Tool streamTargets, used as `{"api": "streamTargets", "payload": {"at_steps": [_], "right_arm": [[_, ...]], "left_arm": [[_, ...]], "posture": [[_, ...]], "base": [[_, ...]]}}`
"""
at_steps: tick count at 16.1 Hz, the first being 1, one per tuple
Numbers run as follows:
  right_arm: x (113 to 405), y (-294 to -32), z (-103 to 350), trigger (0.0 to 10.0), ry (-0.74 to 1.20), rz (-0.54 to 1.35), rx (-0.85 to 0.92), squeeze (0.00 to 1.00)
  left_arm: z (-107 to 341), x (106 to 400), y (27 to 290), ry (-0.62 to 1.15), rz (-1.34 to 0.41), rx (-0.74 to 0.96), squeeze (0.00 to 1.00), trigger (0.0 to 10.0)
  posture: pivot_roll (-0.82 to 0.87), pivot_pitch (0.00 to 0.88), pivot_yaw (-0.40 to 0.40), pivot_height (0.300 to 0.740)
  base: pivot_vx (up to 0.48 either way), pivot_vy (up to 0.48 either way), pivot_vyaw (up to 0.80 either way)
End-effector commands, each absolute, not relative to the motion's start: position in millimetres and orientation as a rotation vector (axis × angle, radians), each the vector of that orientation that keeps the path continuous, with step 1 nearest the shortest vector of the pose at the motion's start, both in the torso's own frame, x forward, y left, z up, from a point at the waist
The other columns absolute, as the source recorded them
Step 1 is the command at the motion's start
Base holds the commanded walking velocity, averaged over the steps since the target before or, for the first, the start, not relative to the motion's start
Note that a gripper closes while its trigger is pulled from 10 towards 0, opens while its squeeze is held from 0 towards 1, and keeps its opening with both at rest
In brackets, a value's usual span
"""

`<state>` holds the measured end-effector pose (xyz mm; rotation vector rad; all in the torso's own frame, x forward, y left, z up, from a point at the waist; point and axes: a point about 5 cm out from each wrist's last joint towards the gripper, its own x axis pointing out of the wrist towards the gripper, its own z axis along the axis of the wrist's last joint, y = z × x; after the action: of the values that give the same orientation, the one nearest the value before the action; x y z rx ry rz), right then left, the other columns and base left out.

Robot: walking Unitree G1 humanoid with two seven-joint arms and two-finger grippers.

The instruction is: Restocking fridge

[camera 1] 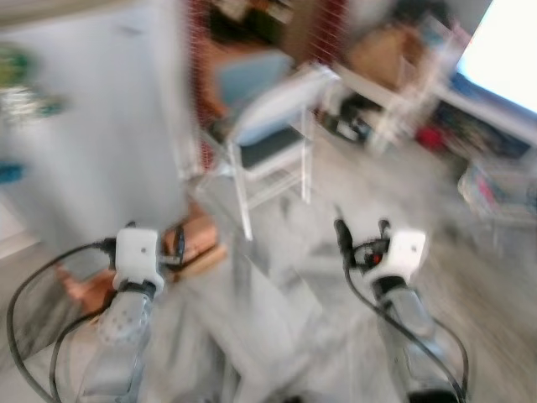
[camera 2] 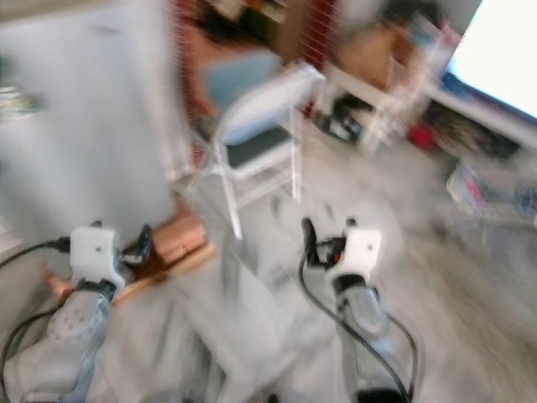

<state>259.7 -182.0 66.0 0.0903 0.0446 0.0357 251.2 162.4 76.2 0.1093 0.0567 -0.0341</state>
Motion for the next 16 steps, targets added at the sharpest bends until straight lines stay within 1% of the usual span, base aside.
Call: {"api": "streamTargets", "payload": {"at_steps": [1,2,8,9,10,11,12,16], "right_arm": [[263.0,-177.2,71.1,10.0,0.018,0.042,0.100,0.00],[263.0,-177.0,71.0,10.0,0.017,0.043,0.101,0.00],[264.3,-176.2,71.0,10.0,0.015,0.063,0.096,0.00],[265.0,-171.5,72.4,10.0,0.016,0.127,0.040,0.00],[265.0,-172.1,73.6,10.0,0.001,0.111,0.006,0.00],[265.2,-171.5,73.8,10.0,-0.005,0.099,0.038,0.00],[265.5,-171.6,73.5,10.0,-0.002,0.090,0.075,0.00],[267.1,-174.3,73.4,10.0,0.004,0.073,0.112,0.00]], "left_arm": [[77.4,249.3,169.7,0.055,-0.024,0.140,0.00,10.0],[76.9,248.9,169.5,0.056,-0.023,0.141,0.00,10.0],[72.5,245.9,166.3,0.069,-0.028,0.161,0.00,10.0],[72.4,246.0,165.7,0.070,-0.030,0.159,0.00,10.0],[72.4,246.4,165.3,0.069,-0.030,0.158,0.00,10.0],[73.4,247.2,164.4,0.066,-0.030,0.153,0.00,10.0],[73.9,247.4,164.1,0.065,-0.030,0.152,0.00,10.0],[74.2,247.0,165.3,0.061,-0.035,0.160,0.00,10.0]], "posture": [[0.12,0.030,-0.033,0.740],[0.12,0.030,-0.033,0.740],[0.13,0.026,-0.038,0.740],[0.13,0.026,-0.038,0.740],[0.13,0.027,-0.039,0.740],[0.13,0.027,-0.040,0.740],[0.13,0.027,-0.040,0.740],[0.13,0.028,-0.040,0.740]], "base": [[0.000,0.480,-0.80],[0.000,0.480,-0.80],[0.000,0.480,0.00],[0.000,0.480,0.00],[0.000,0.480,0.80],[0.000,0.480,0.80],[0.000,0.480,0.00],[0.000,0.480,0.00]]}}
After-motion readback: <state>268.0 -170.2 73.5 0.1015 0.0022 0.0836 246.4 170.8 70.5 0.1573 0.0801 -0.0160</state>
